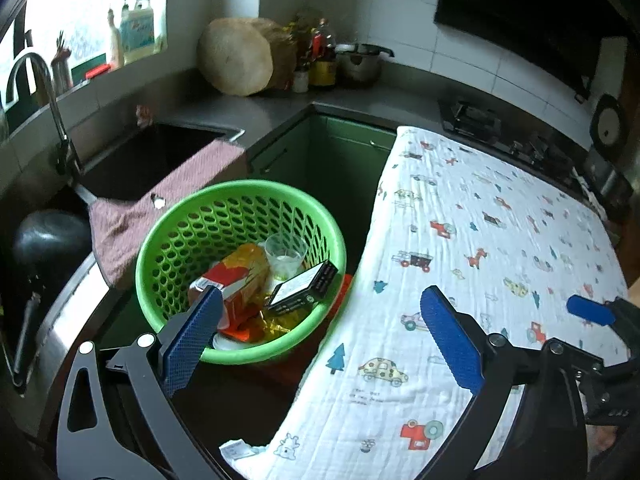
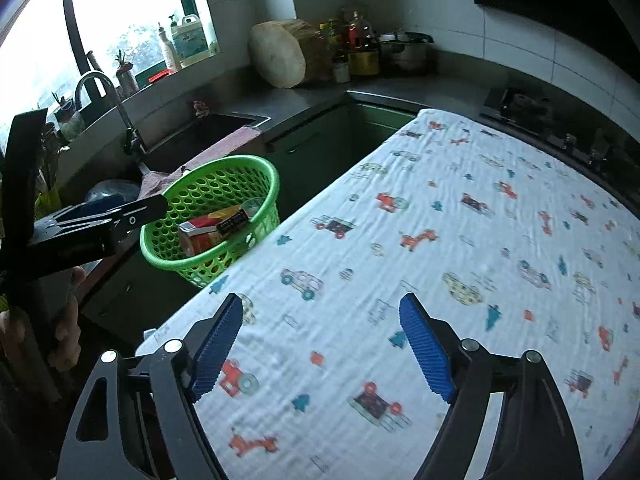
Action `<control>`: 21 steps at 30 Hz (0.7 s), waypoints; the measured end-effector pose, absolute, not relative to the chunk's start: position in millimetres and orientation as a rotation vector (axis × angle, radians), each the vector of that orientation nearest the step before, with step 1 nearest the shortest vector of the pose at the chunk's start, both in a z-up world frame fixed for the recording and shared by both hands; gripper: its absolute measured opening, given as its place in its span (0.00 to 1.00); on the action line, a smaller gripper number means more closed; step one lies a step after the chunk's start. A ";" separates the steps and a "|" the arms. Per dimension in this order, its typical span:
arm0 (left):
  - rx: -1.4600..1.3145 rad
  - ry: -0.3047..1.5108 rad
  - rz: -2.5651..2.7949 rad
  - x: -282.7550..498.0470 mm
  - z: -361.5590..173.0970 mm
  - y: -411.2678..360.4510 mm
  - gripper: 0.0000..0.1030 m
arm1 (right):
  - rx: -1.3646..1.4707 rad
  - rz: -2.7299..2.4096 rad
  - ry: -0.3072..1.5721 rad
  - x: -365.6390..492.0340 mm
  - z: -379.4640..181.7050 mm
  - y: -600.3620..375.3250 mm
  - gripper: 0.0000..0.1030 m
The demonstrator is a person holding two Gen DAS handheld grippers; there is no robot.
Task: Collect trash
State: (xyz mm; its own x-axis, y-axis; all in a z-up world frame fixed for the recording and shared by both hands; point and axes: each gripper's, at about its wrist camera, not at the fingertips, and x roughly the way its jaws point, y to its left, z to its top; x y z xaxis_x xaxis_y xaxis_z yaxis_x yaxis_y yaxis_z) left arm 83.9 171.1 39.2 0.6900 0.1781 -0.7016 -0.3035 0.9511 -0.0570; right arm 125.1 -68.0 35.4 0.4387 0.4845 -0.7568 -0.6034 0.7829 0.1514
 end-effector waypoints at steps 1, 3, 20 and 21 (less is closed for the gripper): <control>-0.164 0.758 0.268 82.8 40.9 167.2 0.95 | -0.151 0.676 0.883 123.2 36.4 -70.2 0.78; -0.148 0.744 0.261 79.8 43.8 159.7 0.95 | -0.151 0.665 0.871 118.8 37.8 -76.1 0.80; -0.143 0.719 0.241 64.7 40.1 133.4 0.95 | -0.106 0.573 0.790 86.5 35.2 -119.3 0.86; -0.136 0.718 0.240 63.5 40.0 131.0 0.95 | -0.100 0.568 0.790 85.7 34.2 -121.3 0.86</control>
